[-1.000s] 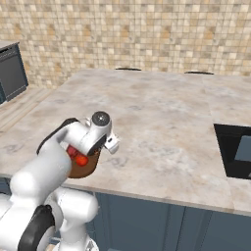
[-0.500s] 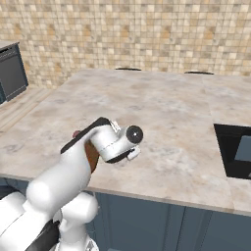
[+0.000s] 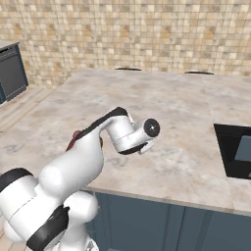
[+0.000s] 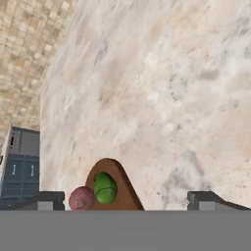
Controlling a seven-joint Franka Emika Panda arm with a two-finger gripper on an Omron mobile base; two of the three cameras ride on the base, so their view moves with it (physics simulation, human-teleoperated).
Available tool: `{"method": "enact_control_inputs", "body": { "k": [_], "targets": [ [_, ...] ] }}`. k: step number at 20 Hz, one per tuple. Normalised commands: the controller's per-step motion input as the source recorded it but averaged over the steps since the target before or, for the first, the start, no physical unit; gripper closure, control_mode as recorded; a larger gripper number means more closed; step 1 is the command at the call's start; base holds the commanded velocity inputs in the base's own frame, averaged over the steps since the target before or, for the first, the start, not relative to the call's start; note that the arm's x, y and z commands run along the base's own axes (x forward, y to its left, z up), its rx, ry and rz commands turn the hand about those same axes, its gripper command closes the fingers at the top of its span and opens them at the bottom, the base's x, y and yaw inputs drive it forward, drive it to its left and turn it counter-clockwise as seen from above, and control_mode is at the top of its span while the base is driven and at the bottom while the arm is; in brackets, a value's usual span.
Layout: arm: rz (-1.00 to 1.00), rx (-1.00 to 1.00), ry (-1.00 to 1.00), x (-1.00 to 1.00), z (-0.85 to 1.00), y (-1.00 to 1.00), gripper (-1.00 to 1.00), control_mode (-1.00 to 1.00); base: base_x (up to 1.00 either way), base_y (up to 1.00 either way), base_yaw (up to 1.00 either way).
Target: Place the avocado, onion, tomato, and bell pepper on the cutting board.
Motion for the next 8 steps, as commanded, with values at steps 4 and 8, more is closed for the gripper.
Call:
{"method": "enact_control_inputs", "body": {
  "k": [4, 8],
  "targets": [
    [-0.01, 0.00, -0.18, -0.09, 0.43, -0.28, -1.00, -1.00, 0.00, 0.00, 0.00],
    [-0.02, 0.03, -0.36, -0.24, 0.38, -0.35, -1.00, -1.00, 0.00, 0.00, 0.00]
  ]
}}
